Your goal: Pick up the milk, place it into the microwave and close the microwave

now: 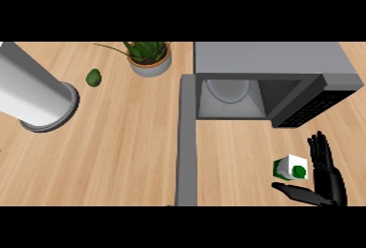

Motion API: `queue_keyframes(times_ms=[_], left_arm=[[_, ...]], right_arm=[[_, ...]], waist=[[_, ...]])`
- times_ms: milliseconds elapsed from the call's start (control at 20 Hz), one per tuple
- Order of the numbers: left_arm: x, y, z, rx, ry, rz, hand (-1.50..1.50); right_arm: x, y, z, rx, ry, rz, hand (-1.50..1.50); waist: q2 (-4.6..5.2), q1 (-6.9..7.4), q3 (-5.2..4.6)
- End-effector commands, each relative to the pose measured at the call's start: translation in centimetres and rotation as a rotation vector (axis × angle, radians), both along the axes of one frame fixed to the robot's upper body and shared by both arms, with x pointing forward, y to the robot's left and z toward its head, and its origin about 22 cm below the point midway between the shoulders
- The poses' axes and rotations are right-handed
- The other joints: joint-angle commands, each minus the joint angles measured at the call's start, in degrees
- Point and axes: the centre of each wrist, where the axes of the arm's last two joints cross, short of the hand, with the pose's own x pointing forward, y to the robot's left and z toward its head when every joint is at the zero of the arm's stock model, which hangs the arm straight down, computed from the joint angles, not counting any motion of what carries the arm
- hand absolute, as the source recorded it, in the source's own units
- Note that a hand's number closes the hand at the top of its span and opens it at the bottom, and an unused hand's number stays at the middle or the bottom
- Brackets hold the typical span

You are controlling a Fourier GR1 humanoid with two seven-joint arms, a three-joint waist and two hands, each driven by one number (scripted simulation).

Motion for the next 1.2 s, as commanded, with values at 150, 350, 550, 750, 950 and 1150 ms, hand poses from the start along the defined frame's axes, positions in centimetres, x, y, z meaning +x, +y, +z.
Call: queue_keyframes(times_ms=[150, 350, 550, 750, 950, 1150], left_arm=[[0.6, -0.6, -0.1, 0.013, 0.011, -0.007, -1.50], [-0.6, -0.6, -0.6, 0.008, 0.008, -0.010, -1.50], [0.1, -0.6, -0.4, -0.014, 0.000, -0.027, -1.50], [0.3, -0.3, -1.0, 0.005, 0.034, -0.007, -1.50], [-0.3, 0.1, -0.4, -0.004, 0.026, 0.003, -1.50], [-0.9, 0.2, -0.1, 0.000, 0.012, -0.023, -1.50]], right_arm=[[-1.3, -2.3, -2.5, -0.083, 0.054, -0.101, -1.50], [-1.2, -5.5, -3.7, -0.057, 0.055, -0.082, -1.50], [-0.2, -3.8, -3.7, 0.128, 0.078, 0.194, -1.50], [-0.7, -3.3, -4.0, 0.218, 0.040, 0.356, -1.50], [-0.4, -1.2, -4.6, 0.194, -0.063, 0.321, 1.50], [1.4, 0.1, -3.5, 0.000, -0.145, 0.083, 1.50]], waist=[[0.01, -0.18, 0.00], [0.11, 0.35, 0.06], [0.11, 0.45, 0.10], [0.10, 0.10, 0.09], [0.00, 0.11, 0.07], [-0.19, -0.04, -0.01]])
